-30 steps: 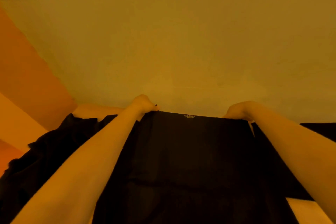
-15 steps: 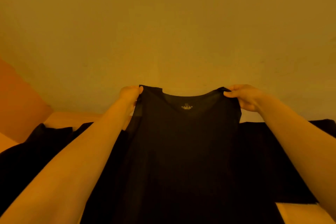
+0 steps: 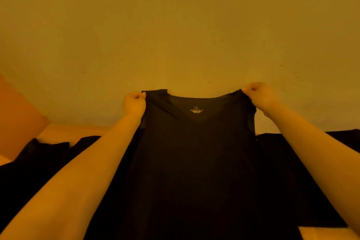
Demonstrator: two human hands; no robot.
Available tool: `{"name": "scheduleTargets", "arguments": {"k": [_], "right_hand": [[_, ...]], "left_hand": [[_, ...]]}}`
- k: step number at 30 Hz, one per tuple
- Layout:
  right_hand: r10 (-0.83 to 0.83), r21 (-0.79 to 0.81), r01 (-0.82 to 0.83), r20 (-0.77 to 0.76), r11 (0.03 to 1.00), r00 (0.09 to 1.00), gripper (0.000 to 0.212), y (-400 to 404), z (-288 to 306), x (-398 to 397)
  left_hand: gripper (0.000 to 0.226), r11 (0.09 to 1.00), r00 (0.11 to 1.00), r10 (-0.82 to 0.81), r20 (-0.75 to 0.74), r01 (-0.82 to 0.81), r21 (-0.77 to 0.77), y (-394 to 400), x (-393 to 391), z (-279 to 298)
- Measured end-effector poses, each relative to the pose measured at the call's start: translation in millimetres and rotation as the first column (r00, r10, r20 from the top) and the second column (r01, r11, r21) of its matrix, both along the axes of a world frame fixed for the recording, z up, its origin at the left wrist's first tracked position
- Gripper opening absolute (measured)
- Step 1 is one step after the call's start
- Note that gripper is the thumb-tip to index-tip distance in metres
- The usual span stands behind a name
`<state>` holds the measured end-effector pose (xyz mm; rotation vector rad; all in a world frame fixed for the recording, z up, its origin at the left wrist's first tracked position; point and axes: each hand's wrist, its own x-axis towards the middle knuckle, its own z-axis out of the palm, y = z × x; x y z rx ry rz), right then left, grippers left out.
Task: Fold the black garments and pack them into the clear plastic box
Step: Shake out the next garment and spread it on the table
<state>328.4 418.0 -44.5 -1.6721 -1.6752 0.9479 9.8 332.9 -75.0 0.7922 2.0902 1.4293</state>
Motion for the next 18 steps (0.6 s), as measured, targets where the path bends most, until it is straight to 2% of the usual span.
{"name": "scheduleTargets", "arguments": {"k": [3,6,8,11,13,14,16,18], "right_hand": [[0.001,0.082,-0.012,0.134,0.997,0.991,0.025,2,-3,-11],[0.016,0.143,-0.046,0.205,0.989,0.979,0.020,2,-9,-18],[0.056,0.144,-0.106,0.313,0.984,0.948,0.025,-1,-11,-22],[0.139,0.043,-0.180,0.468,0.983,0.873,0.042,-10,-10,-27],[0.155,0.054,-0.213,0.516,0.976,0.843,0.049,-31,-4,-30],[0.161,0.076,-0.228,0.499,0.971,0.852,0.049,-48,0,-31],[0.223,0.090,-0.294,0.458,0.952,0.861,0.048,-97,6,-33],[0.332,0.059,-0.414,0.500,0.908,0.800,0.052,-151,8,-35]], "left_hand": [[0.038,0.999,0.999,-0.039,-0.008,0.039,-0.020,4,-6,-4],[0.041,0.987,0.971,-0.115,-0.210,0.087,-0.137,7,-7,-8],[0.040,0.960,0.904,-0.217,-0.368,0.130,-0.246,5,-6,-11],[0.027,0.895,0.780,-0.374,-0.501,0.162,-0.417,-6,-4,-2],[0.026,0.896,0.686,-0.400,-0.608,0.154,-0.415,-23,4,15],[0.026,0.912,0.667,-0.386,-0.638,0.173,-0.371,-38,11,26],[0.026,0.920,0.656,-0.393,-0.644,0.281,-0.275,-85,32,39],[0.036,0.849,0.545,-0.510,-0.665,0.441,-0.290,-145,58,36]]}}
